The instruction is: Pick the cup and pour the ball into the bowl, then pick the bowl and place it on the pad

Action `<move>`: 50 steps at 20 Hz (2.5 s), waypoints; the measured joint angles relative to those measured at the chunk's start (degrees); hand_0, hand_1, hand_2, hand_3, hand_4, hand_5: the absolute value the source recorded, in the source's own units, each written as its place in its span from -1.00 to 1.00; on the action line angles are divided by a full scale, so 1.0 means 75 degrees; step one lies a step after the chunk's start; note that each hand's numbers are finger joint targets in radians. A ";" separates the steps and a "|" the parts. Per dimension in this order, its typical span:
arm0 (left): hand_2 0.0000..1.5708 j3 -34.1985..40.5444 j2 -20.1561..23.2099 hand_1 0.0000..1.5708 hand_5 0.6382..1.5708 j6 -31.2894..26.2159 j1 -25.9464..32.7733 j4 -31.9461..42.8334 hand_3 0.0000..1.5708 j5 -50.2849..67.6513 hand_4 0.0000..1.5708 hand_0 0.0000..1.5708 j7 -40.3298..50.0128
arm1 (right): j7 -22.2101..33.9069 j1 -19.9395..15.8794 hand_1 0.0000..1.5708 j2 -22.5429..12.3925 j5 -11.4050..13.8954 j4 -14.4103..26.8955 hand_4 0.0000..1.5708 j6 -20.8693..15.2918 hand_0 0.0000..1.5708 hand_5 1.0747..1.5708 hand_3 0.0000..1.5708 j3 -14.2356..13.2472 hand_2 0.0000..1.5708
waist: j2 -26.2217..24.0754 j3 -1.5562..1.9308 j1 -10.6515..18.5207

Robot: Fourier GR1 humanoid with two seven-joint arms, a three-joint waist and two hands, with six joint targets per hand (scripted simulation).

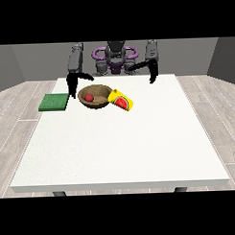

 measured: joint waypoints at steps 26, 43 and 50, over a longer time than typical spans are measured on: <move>-1.00 0.0537 0.0800 -1.00 0.94 -0.1476 0.0276 -0.1496 -1.00 0.0613 -0.24 -1.00 0.0018 | -0.1751 -0.0986 1.00 -0.0653 0.0534 0.3229 0.19 -0.1817 1.00 0.91 0.93 -0.0189 1.00 | 0.0400 -0.0245 0.0659; -1.00 0.1335 0.1034 -1.00 0.65 -0.1601 0.1235 0.0141 -1.00 0.0987 0.28 -1.00 -0.0214 | 0.3514 -0.1912 1.00 -0.1150 0.2503 0.2913 0.03 -0.3189 1.00 0.99 -0.05 0.1570 1.00 | -0.1734 -0.0010 -0.0470; -1.00 0.1606 0.1209 -1.00 0.70 -0.1649 0.1446 0.0183 -1.00 0.1080 0.31 -1.00 -0.0457 | 0.3936 -0.1695 1.00 -0.1830 0.2129 0.2279 -0.01 -0.2285 1.00 1.00 -0.07 0.1238 1.00 | -0.1623 0.0014 -0.0829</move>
